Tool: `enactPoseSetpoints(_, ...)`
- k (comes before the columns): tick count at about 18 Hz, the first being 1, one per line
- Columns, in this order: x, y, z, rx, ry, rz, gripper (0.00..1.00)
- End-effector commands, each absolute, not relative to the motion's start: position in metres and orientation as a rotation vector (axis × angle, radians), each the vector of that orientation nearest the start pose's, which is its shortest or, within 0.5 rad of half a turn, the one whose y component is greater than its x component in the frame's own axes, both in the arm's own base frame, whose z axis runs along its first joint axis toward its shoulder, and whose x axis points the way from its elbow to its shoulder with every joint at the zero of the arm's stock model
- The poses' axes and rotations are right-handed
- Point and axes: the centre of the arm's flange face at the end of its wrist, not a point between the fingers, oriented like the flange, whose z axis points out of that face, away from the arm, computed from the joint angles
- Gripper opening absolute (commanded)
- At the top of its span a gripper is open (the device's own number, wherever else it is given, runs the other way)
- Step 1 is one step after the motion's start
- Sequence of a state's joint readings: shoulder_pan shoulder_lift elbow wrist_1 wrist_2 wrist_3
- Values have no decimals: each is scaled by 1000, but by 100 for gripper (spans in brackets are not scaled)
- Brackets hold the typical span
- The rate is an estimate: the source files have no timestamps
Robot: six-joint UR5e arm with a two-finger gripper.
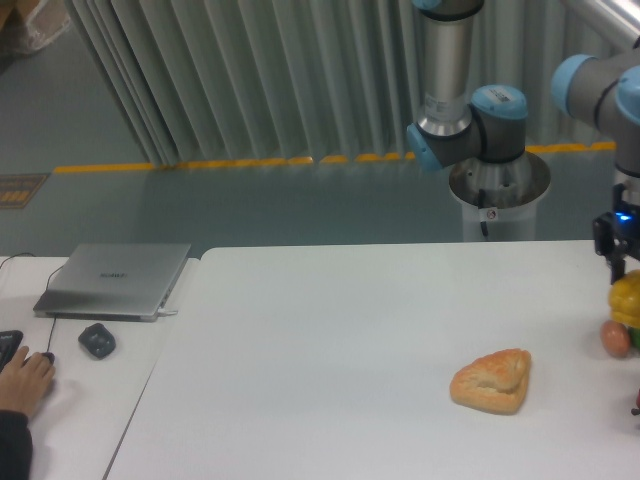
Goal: Place the yellow pepper in a basket
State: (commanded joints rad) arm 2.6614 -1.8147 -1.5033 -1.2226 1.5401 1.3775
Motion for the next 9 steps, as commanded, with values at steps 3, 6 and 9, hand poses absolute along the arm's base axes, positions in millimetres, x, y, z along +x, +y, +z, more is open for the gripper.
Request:
enactPoseSetpoints(3,-488,392,421,-3013,414,267,28)
enactPoseSetpoints(6,-508,373,417,-3019,365,290,28)
enactPoseSetpoints(9,-528,360,401,-3031,350,281,28)
